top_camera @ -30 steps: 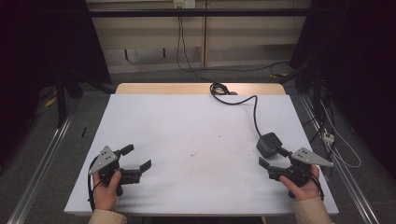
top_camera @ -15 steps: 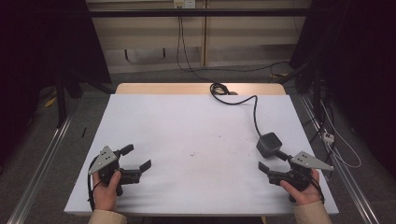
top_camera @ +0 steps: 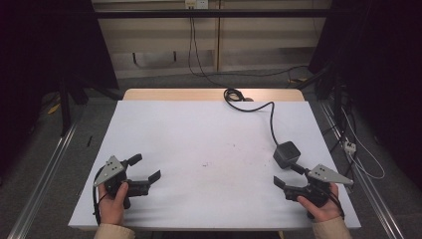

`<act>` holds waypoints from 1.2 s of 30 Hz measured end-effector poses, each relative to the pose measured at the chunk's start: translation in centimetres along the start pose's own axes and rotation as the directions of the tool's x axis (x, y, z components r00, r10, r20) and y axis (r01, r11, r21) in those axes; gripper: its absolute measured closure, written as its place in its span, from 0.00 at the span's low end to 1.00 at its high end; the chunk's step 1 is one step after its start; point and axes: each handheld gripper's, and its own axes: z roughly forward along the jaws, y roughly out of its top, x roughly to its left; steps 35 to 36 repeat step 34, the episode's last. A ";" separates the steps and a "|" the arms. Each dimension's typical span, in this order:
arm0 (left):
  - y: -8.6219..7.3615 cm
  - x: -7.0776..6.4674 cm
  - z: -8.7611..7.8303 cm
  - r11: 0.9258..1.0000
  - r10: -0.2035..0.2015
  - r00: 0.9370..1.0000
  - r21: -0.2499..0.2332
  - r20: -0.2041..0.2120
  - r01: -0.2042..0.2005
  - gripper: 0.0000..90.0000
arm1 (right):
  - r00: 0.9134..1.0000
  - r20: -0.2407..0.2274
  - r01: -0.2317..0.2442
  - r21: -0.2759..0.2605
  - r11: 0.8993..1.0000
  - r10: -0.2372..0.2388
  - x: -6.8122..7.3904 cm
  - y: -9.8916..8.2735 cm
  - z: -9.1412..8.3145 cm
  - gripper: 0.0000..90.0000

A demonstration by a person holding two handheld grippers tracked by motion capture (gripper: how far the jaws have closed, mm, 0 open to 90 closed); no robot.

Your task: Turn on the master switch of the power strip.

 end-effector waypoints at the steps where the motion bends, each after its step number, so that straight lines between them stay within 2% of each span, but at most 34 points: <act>1: 0.0 0.0 0.0 1.000 0.000 1.000 0.000 0.000 0.000 0.04 | 1.000 -0.003 -0.004 0.001 1.000 0.004 0.1 0.0 0.0 0.17; 20: 0.0 0.0 0.0 1.000 0.000 1.000 0.002 -0.001 0.000 0.04 | 0.999 -0.046 0.011 0.023 1.000 -0.010 0.9 -0.5 0.3 0.17; 29: 0.0 0.0 0.0 1.000 0.001 1.000 0.005 -0.002 -0.001 0.04 | 0.999 -0.047 0.021 0.031 0.999 -0.019 1.0 -0.6 0.5 0.17; 36: -0.1 0.0 0.1 1.000 0.004 1.000 0.026 -0.010 -0.003 0.04 | 0.998 -0.051 0.030 0.034 0.999 -0.028 1.0 -0.6 0.6 0.17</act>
